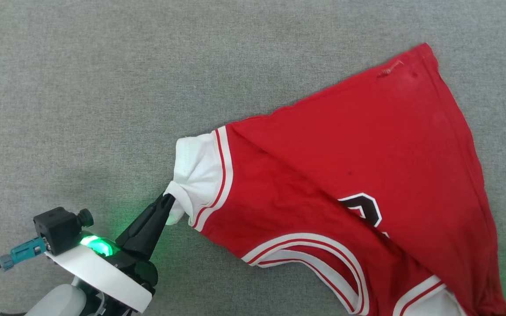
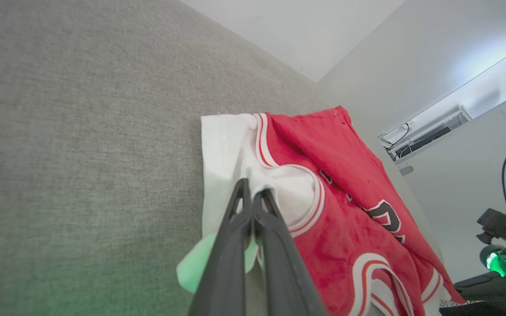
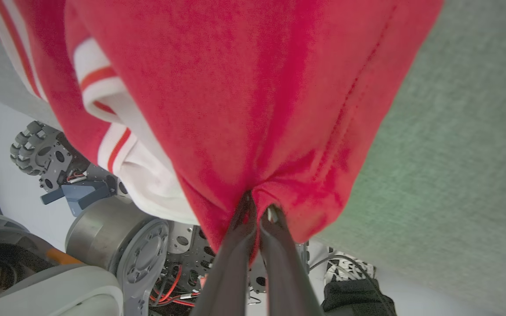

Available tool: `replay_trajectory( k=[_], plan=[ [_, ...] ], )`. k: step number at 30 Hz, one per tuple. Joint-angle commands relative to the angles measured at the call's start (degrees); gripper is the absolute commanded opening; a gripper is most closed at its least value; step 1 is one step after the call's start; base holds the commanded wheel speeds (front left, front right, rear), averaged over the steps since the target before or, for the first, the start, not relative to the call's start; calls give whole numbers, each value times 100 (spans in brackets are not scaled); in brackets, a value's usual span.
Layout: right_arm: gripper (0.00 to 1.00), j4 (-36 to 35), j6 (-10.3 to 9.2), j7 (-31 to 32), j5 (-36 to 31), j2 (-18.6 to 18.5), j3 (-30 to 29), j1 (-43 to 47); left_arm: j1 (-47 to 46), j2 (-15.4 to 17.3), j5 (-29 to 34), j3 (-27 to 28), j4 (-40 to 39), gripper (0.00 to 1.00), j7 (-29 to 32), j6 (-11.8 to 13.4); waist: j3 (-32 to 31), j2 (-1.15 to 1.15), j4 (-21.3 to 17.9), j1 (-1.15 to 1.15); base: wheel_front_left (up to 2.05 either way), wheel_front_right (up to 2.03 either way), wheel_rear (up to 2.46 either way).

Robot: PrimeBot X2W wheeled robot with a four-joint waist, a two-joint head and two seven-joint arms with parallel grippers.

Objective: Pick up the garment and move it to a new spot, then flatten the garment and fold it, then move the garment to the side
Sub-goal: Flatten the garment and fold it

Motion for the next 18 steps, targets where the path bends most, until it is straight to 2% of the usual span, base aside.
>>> replay_trajectory(
  k=[1, 3, 4, 6, 11, 15, 18],
  plan=[
    [0, -63, 0, 28, -89, 47, 46, 21, 5, 44, -10, 5, -11, 0, -2, 15, -5, 0, 0, 0, 0, 0, 0],
    [0, -113, 0, -27, -128, 163, 75, 42, -21, 41, -27, -22, -6, 0, -2, 15, -12, 0, 3, 0, 0, 0, 0],
    [9, -138, 0, -68, -168, 176, 61, 11, -28, 47, -29, -31, 0, 0, -2, 15, -19, 0, 3, 0, 0, 0, 0],
    [100, -203, 0, -186, -209, 191, -46, -90, -26, 55, -40, -43, 6, 0, -2, 15, -37, 0, 10, 0, 0, 0, 0],
    [100, -517, 0, -292, -118, 177, -587, -58, 24, 18, -25, -23, 4, 0, -2, 15, -81, 0, 76, 0, 0, 0, 0],
    [100, -885, 0, -146, 52, 50, -1468, -67, 77, -60, 26, -20, -34, 0, -2, 15, -79, 0, 188, 0, 0, 0, 0],
    [100, -911, 0, -109, 233, -146, -2028, -456, -4, -172, 79, -90, -53, 0, -2, 15, -39, 0, 323, 0, 0, 0, 0]
  ],
)
